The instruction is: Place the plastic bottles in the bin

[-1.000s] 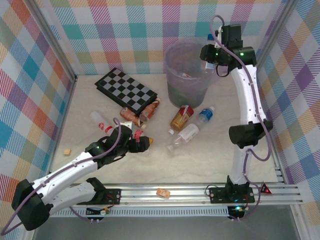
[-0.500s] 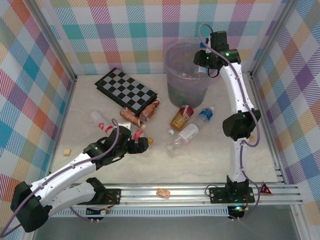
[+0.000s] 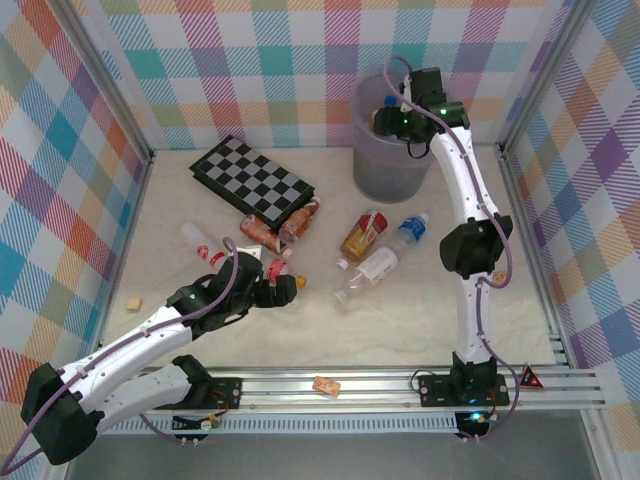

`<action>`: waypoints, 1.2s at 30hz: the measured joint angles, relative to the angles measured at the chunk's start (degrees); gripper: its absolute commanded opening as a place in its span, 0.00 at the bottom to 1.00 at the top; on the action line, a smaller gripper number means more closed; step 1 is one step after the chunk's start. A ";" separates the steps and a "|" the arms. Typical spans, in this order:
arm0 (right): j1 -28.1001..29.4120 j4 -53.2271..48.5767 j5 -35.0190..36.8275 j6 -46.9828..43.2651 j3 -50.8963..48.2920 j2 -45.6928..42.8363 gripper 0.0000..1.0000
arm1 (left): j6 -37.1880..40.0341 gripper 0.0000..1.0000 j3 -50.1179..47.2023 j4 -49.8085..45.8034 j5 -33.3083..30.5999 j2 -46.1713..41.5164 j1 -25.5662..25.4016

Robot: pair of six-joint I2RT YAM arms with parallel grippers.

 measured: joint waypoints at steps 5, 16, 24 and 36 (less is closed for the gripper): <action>-1.09 0.63 0.98 -0.02 0.02 0.00 0.76 | 0.00 1.00 0.02 -0.28 -0.42 -0.04 0.00; -1.33 -0.33 -1.22 -0.09 0.02 -2.01 0.80 | 0.02 1.00 0.02 -1.20 -0.55 -0.17 0.00; -1.05 -2.27 -1.90 -1.46 -0.98 -14.25 0.92 | 0.02 1.00 0.02 -1.20 -0.55 -0.17 0.00; -1.01 1.90 2.01 0.96 -43.67 -41.27 0.99 | 0.02 1.00 0.02 -1.16 -0.55 -0.28 0.00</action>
